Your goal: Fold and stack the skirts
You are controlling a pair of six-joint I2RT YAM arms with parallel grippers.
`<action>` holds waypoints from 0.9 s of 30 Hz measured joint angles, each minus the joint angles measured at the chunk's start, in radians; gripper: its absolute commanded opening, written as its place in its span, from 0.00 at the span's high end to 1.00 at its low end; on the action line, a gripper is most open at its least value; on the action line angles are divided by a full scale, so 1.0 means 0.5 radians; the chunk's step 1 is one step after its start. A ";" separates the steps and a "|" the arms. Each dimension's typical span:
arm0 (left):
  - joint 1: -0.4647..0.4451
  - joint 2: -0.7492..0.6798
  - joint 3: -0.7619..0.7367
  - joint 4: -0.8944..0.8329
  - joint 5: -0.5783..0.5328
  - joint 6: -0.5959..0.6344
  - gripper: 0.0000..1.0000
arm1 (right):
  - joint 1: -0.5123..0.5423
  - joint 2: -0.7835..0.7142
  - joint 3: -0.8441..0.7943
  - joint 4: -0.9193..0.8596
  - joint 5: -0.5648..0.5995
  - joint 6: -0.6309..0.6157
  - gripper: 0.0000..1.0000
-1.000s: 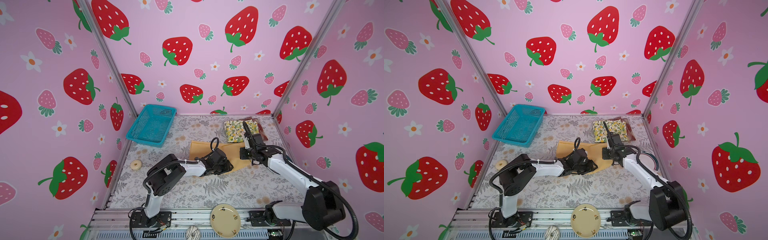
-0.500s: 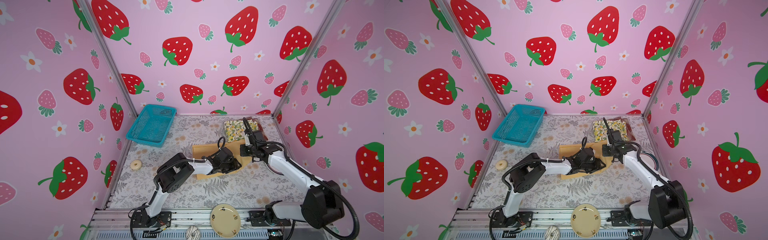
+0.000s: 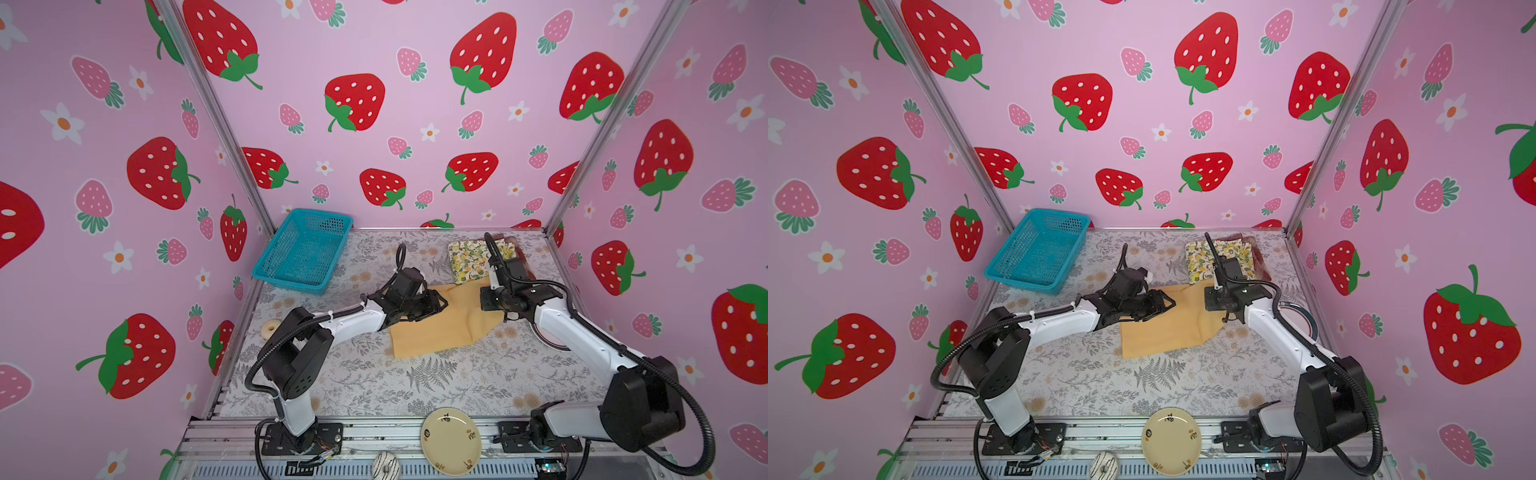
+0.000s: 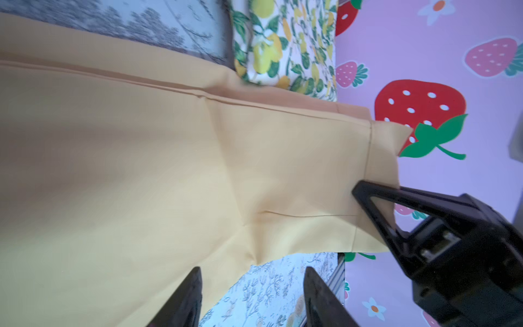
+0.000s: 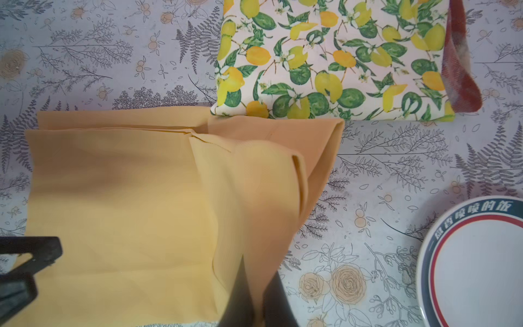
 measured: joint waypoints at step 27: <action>0.262 0.125 -0.179 -0.261 -0.131 0.349 0.40 | 0.099 0.158 0.190 -0.014 -0.175 0.174 1.00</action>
